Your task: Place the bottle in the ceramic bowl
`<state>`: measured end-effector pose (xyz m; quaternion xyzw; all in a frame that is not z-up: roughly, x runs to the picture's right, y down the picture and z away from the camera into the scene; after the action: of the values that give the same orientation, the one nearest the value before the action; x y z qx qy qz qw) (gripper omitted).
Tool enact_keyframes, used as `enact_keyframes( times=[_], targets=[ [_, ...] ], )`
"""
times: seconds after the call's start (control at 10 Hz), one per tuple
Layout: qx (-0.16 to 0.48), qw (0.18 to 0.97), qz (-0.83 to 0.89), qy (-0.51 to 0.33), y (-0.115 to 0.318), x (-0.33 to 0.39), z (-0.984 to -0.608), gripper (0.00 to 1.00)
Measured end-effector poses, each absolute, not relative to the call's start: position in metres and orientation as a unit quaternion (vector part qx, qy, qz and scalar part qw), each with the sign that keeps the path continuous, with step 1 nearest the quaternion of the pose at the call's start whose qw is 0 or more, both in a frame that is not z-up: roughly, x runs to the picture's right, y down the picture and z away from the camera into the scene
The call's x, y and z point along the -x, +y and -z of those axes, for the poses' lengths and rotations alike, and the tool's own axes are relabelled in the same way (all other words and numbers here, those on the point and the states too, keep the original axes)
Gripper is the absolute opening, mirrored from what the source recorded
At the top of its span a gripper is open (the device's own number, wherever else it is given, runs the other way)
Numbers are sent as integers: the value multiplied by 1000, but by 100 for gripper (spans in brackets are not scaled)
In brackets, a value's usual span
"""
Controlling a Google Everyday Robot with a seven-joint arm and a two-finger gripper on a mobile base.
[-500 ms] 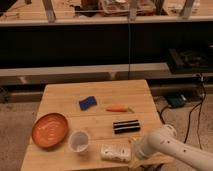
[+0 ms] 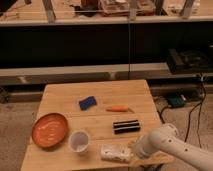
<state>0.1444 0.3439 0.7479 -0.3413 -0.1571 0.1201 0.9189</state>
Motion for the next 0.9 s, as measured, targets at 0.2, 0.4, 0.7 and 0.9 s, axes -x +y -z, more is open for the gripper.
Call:
enact_keyframes(
  times=[0.2, 0.4, 0.7, 0.9],
  targets=[
    [345, 917, -120, -158, 346, -144, -746, 77],
    [342, 919, -118, -154, 346, -148, -747, 77],
    [323, 928, -83, -164, 327, -123, -726, 77],
    [308, 935, -51, -170, 302, -93, -695, 77]
  ],
)
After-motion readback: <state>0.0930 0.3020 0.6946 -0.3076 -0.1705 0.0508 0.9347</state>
